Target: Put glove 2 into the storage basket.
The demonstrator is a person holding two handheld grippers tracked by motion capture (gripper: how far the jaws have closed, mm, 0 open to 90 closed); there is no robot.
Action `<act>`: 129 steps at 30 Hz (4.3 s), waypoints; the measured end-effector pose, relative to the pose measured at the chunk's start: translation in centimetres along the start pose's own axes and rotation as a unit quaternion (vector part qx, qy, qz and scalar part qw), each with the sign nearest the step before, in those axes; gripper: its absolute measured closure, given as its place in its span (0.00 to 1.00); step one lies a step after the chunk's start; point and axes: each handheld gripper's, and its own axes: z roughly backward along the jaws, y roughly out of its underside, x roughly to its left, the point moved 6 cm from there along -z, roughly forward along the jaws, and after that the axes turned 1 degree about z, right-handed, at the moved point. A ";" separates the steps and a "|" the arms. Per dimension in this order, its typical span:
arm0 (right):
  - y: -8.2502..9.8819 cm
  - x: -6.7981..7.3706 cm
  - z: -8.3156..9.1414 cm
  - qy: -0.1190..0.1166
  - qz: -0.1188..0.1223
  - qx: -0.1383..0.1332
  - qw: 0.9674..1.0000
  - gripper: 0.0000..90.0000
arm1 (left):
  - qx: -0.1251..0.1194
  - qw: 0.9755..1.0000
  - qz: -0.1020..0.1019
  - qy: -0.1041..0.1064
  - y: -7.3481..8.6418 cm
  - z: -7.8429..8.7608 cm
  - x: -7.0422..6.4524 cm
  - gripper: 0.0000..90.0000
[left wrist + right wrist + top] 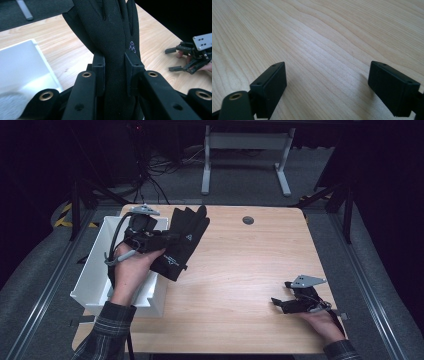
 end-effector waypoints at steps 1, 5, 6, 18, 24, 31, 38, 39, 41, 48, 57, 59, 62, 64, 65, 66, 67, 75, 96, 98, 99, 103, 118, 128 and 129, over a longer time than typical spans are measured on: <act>0.0 0.0 0.0 -0.001 0.000 0.000 1.000 0.17 | -0.002 1.000 0.002 -0.003 0.1 0.3 0.3 0.83; 0.0 0.0 0.0 0.000 -0.001 0.000 1.000 0.17 | -0.009 1.000 0.018 -0.015 0.4 1.5 1.6 0.83; 0.0 0.0 0.0 0.000 -0.002 0.001 1.000 0.17 | -0.011 1.000 0.021 -0.019 0.6 1.9 2.0 0.83; 0.0 0.0 0.0 0.000 -0.002 0.001 1.000 0.17 | -0.015 0.996 0.062 -0.062 2.5 5.3 6.0 0.83; 0.0 0.0 0.0 0.000 -0.002 0.001 1.000 0.17 | -0.007 0.994 0.086 -0.069 4.2 5.2 7.8 0.83; 0.0 0.0 0.0 0.000 -0.001 0.000 1.000 0.17 | 0.010 0.991 0.112 -0.068 6.2 3.8 9.4 0.83; 0.0 -0.1 0.0 0.000 -0.001 0.000 1.000 0.17 | 0.037 0.989 0.126 -0.071 8.1 2.4 10.5 0.83; 0.0 0.0 0.0 0.000 -0.001 0.000 1.000 0.17 | 0.040 0.988 0.129 -0.072 8.3 2.2 10.7 0.83; 0.0 -0.1 0.0 0.000 -0.001 0.000 1.000 0.17 | 0.044 0.988 0.133 -0.072 8.8 2.0 11.0 0.83; 0.0 -0.1 0.0 0.002 -0.004 0.000 1.000 0.17 | 0.060 0.986 0.141 -0.073 9.9 1.0 11.9 0.82; 0.0 -0.1 0.0 0.003 -0.004 0.000 1.000 0.17 | 0.077 0.981 0.152 -0.090 11.5 -0.2 13.4 0.81; 0.0 -0.2 0.0 0.003 -0.003 -0.001 1.000 0.17 | 0.083 0.981 0.152 -0.090 11.9 -0.5 13.8 0.81; 0.0 -0.2 0.0 0.004 -0.003 0.000 1.000 0.17 | 0.087 0.979 0.154 -0.102 12.5 -0.7 14.5 0.79; 0.0 -0.2 0.0 0.004 -0.003 -0.001 1.000 0.17 | 0.086 0.979 0.152 -0.104 12.7 -0.8 14.6 0.77; 0.0 -0.2 0.0 0.004 -0.003 0.000 1.000 0.17 | 0.090 0.979 0.144 -0.111 12.8 -1.0 14.6 0.76; 0.0 -0.2 0.0 0.003 -0.003 0.000 1.000 0.17 | 0.095 0.978 0.141 -0.118 12.8 -1.2 14.6 0.74; 0.0 -0.2 0.0 0.003 -0.003 0.000 1.000 0.17 | 0.097 0.977 0.143 -0.125 12.9 -1.3 14.6 0.72; 0.0 -0.2 0.0 0.003 -0.003 0.000 1.000 0.17 | 0.087 0.977 0.130 -0.148 12.2 -1.2 14.4 0.50; 0.0 -0.2 0.0 0.002 -0.005 0.000 1.000 0.17 | 0.041 0.985 0.079 -0.146 8.5 1.0 12.4 0.12; 0.0 -0.2 0.0 0.002 -0.005 0.000 1.000 0.17 | 0.040 0.986 0.070 -0.143 8.1 1.1 11.9 0.10; 0.0 -0.2 0.0 0.002 -0.005 0.000 1.000 0.17 | 0.039 0.987 0.067 -0.143 7.8 1.1 11.7 0.09; 0.0 -0.2 0.0 0.002 -0.005 0.000 1.000 0.17 | 0.043 0.990 0.052 -0.126 7.1 0.7 10.4 0.05; 0.0 -0.2 0.0 0.002 -0.004 0.000 1.000 0.17 | 0.041 0.995 0.003 -0.093 5.2 -1.3 6.6 0.05; 0.0 -0.2 0.0 0.002 -0.004 0.000 1.000 0.17 | 0.032 0.997 -0.019 -0.062 4.3 -3.1 3.4 0.06; 0.0 -0.2 0.0 0.002 -0.004 0.000 1.000 0.17 | 0.031 0.997 -0.022 -0.060 4.2 -3.3 3.1 0.06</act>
